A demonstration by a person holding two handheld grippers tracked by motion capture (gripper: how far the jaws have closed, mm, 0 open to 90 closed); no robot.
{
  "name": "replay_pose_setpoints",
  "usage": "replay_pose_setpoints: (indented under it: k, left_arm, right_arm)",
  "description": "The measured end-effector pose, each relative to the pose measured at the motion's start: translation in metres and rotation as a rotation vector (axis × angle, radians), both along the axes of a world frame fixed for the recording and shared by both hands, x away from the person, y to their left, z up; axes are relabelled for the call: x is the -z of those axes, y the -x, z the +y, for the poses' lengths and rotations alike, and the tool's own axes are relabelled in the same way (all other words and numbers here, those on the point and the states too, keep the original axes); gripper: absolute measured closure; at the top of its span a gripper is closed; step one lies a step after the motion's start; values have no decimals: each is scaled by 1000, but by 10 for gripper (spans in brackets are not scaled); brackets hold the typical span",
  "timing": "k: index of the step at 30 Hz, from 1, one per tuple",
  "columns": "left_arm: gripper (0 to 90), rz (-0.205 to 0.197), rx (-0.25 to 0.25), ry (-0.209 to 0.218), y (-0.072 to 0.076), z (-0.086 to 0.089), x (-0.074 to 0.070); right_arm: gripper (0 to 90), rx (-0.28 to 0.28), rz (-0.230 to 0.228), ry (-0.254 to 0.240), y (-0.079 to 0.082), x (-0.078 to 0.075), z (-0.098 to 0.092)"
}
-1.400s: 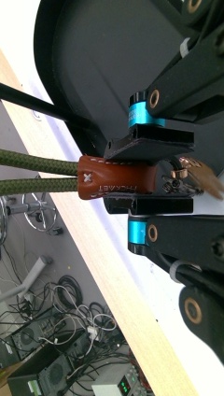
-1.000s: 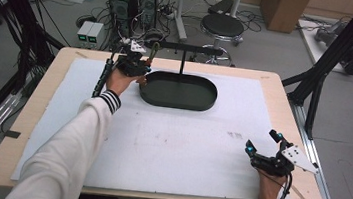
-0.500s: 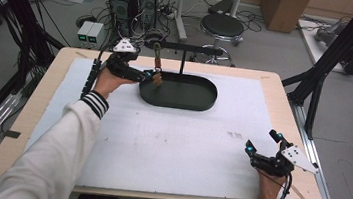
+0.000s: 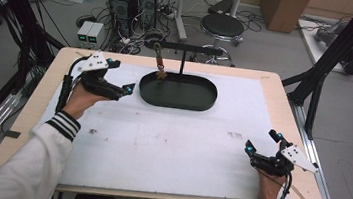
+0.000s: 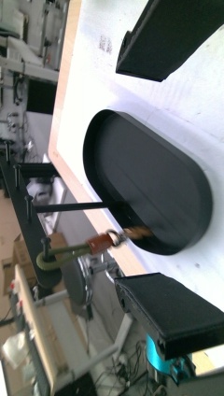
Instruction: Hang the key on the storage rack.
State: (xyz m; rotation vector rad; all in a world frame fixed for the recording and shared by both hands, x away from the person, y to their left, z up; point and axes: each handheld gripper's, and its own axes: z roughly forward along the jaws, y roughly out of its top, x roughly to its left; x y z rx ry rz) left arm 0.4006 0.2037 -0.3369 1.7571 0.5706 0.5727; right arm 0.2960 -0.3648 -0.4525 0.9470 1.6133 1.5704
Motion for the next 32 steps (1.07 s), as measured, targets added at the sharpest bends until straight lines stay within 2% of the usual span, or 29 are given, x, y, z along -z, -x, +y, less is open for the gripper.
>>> replay_pose_setpoints:
  k: [4,9,13,17,19,21,23,25,27,28,32]
  left_arm:
    - [17,-20,-24,20,26,17,14]
    - [17,-79,-47,53,63,43,34]
    - [17,-111,-98,110,88,62,54]
    - [17,-124,-147,168,106,74,78]
    - [17,-128,-167,183,112,77,87]
    - [17,-152,-176,185,118,79,94]
    - [16,-146,-174,198,120,81,102]
    - [17,-149,-183,192,120,82,109]
    - [17,-134,-195,195,121,83,116]
    - [17,-151,-201,210,122,84,116]
    - [17,-166,-222,240,125,85,117]
  right_arm:
    - [11,3,-1,-4,1,0,1]
    - [11,2,0,-3,1,0,1]
    - [11,3,-4,2,1,0,1]
    - [11,4,-4,4,1,0,1]
    - [11,4,-4,4,1,0,1]
    - [11,4,-4,4,1,0,1]
    - [11,3,-5,3,1,0,1]
    - [12,5,-4,3,1,0,1]
    - [12,5,-4,4,1,0,1]
    - [12,5,-4,4,1,0,1]
    - [12,8,-7,15,1,0,2]
